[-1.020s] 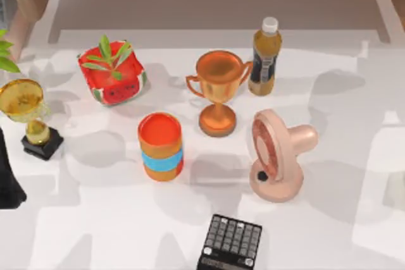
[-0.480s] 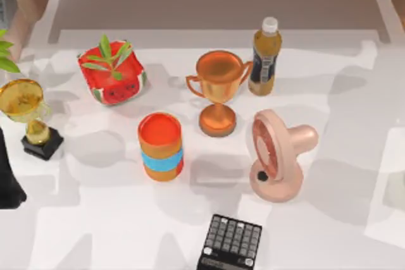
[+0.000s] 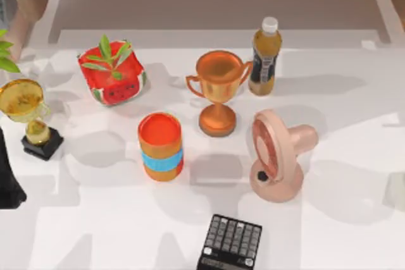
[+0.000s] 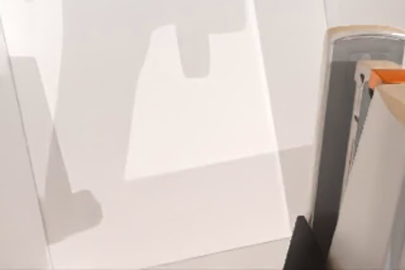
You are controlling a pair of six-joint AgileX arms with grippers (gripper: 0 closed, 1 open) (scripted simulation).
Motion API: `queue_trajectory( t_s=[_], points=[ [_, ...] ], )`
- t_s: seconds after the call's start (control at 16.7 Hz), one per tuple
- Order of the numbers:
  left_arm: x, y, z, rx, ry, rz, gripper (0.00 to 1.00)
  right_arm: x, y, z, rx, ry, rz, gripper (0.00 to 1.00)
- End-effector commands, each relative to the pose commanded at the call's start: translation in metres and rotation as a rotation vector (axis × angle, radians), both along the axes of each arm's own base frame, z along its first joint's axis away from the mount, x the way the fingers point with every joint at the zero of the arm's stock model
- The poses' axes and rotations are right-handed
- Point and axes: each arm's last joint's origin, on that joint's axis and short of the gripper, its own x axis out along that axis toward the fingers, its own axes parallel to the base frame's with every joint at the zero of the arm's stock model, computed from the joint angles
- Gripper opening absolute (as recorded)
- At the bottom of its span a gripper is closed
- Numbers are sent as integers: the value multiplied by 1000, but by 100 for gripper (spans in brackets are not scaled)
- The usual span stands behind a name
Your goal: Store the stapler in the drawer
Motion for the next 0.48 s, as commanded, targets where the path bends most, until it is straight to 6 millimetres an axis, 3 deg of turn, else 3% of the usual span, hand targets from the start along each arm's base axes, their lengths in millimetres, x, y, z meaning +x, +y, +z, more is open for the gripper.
queue_trajectory(
  t_s=[0.12,0.24,0.36,0.48],
  points=[
    [0,0,0,0,0,0,100,-8,4,22,-25,-54,-22,0],
    [0,0,0,0,0,0,100,-10,5,26,-37,-67,-23,0],
    [0,0,0,0,0,0,100,-4,3,12,-33,-32,0,0],
    [0,0,0,0,0,0,100,8,-1,-19,-9,43,41,0]
  ],
)
